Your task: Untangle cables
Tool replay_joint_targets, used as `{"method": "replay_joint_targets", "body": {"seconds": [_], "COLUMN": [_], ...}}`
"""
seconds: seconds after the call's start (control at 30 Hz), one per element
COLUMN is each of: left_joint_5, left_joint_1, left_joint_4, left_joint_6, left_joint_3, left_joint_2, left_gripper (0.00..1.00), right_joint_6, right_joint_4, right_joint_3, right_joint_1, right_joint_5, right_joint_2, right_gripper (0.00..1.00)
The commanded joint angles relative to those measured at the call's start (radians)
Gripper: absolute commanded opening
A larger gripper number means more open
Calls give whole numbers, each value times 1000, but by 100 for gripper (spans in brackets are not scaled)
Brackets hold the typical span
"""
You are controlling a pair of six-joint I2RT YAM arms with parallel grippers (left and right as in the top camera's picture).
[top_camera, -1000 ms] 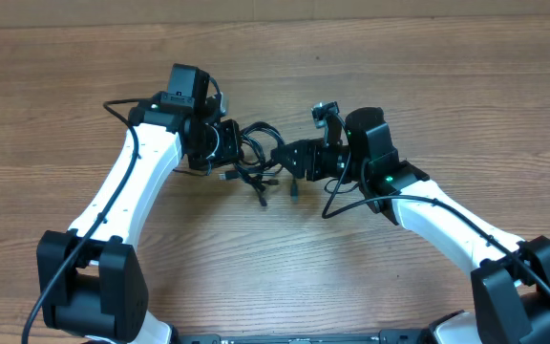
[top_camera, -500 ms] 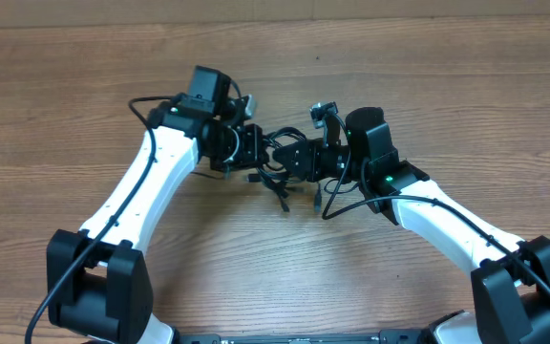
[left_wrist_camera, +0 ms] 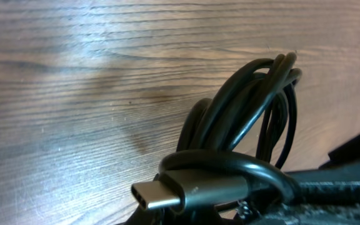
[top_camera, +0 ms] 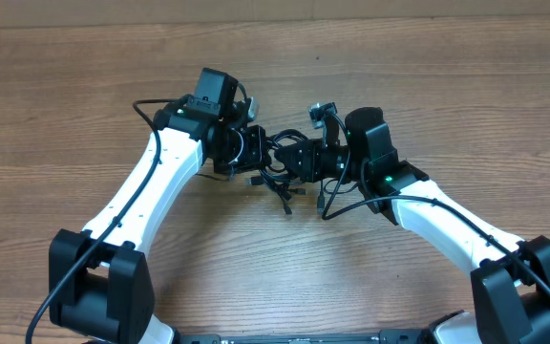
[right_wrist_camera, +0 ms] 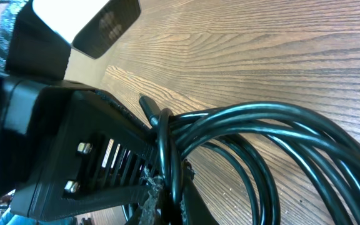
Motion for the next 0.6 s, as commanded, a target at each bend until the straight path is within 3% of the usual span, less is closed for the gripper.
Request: {"method": "replay_joint_targets", "body": {"seconds": [0.0,0.3,0.57], "left_joint_5": [-143,-174,-183], "left_joint_1": [11,11,11], "left_joint_4": [3,-1,-2], "left_joint_6": [-184,-344,-385], "left_joint_3": [-1,-1,-1], "left_joint_2": [3,3,3], "left_gripper": [4,4,4], "right_joint_6": [-4,-3,-3], "right_joint_4": [-5,-5,-9], "right_joint_3": [8,8,8], "right_joint_1": [-3,-3,-3], "right_joint_5": [-3,-3,-3], "right_joint_2": [-27,-27,-27], "right_gripper": [4,4,4]}}
